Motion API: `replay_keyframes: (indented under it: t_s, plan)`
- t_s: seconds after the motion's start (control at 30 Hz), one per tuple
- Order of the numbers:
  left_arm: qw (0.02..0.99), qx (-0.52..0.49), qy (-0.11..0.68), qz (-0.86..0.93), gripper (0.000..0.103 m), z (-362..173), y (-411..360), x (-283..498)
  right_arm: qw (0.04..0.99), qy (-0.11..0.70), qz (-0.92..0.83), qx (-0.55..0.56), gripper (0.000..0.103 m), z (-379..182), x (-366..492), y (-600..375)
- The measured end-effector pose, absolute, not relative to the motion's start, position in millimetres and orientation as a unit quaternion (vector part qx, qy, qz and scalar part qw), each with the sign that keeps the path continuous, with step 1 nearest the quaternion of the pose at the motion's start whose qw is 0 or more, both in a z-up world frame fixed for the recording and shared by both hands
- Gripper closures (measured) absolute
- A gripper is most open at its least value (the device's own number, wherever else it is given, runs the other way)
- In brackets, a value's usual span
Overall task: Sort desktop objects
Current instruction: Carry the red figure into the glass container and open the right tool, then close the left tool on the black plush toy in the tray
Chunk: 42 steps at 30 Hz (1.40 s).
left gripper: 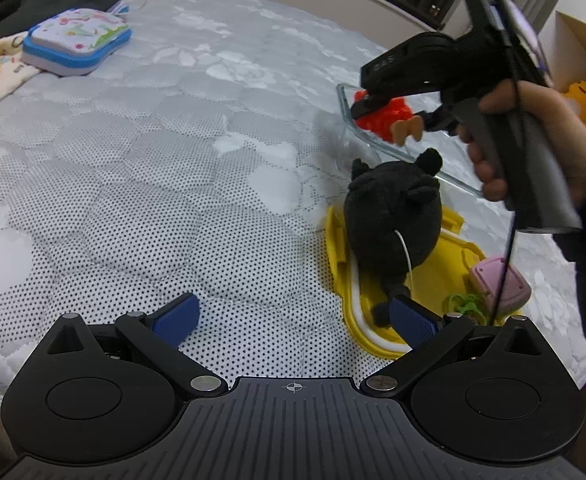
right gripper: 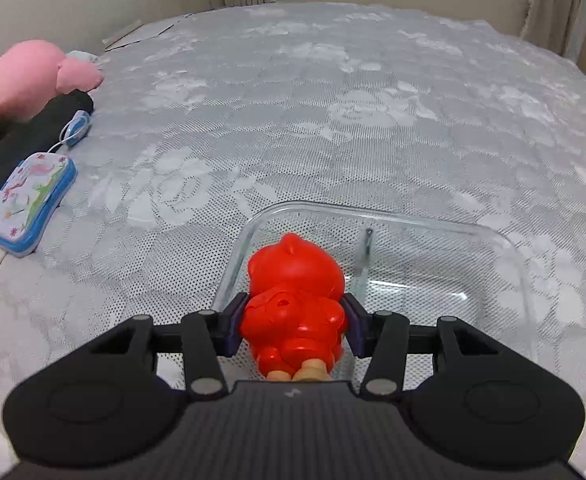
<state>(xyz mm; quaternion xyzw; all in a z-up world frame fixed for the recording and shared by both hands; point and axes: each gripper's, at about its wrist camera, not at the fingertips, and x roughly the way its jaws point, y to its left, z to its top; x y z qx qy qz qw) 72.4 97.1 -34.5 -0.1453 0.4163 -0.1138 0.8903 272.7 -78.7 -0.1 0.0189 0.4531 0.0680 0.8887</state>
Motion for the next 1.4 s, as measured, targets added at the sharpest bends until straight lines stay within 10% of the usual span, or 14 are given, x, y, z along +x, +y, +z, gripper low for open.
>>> replay_keyframes:
  t_s: [0.63, 1.4]
  plan:
    - [0.894, -0.102, 0.426, -0.091, 0.000, -33, 80, 72, 0.884, 0.448, 0.118, 0.062, 0.049, 15, 242, -107]
    - [0.914, 0.090, 0.388, -0.077, 0.000, -1, -21, 82, 0.956, 0.259, 0.068, 0.123, 0.025, 2, 57, -240]
